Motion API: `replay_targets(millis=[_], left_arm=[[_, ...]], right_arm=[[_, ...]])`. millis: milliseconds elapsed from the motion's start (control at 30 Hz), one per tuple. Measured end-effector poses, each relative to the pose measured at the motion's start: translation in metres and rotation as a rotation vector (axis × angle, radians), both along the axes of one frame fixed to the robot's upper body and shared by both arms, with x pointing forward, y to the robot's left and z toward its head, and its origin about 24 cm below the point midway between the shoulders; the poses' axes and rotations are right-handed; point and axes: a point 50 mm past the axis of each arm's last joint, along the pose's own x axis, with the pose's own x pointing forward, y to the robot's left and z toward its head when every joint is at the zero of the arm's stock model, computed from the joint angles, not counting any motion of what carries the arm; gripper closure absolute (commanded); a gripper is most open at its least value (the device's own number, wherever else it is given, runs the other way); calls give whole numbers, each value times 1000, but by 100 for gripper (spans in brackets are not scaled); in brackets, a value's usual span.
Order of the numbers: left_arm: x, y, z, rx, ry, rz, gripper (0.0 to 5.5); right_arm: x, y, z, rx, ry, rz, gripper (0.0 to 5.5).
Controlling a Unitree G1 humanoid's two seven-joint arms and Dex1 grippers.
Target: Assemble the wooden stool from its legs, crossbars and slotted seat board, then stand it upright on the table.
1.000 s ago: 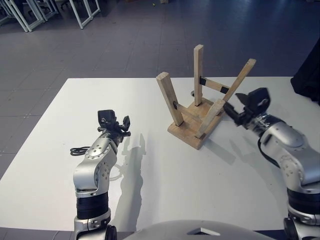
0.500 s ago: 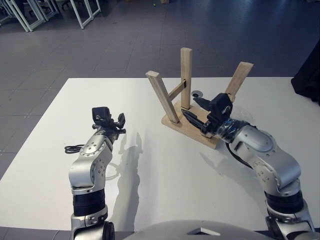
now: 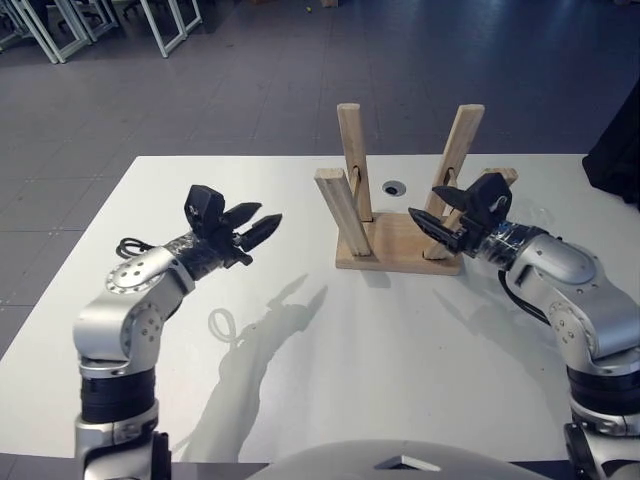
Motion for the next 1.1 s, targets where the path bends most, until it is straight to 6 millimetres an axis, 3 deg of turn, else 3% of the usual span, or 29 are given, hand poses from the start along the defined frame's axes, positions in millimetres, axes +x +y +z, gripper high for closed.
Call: replay_targets(millis=[100,267,533,700,900,1100], left_arm=[[13,-9,16,11,-17,-183,286],[25,-23,19,11,-43,-246,213],[43,-38,14,-28,-56,-277,213],[61,-52,18,-64,-100,-324,213],[62,-60,11,-95,-83,-407,308],[62,-64,8,-131,-75,-437,399]], right_arm=[[-1,3,1,6,-5,11,283],[-2,10,-2,17,12,53,283],[-4,10,-6,39,44,82,283],[-27,-18,-36,-64,303,237,283],[-36,-31,-53,-201,414,347,283],[-21,-55,-53,-249,448,314,283]])
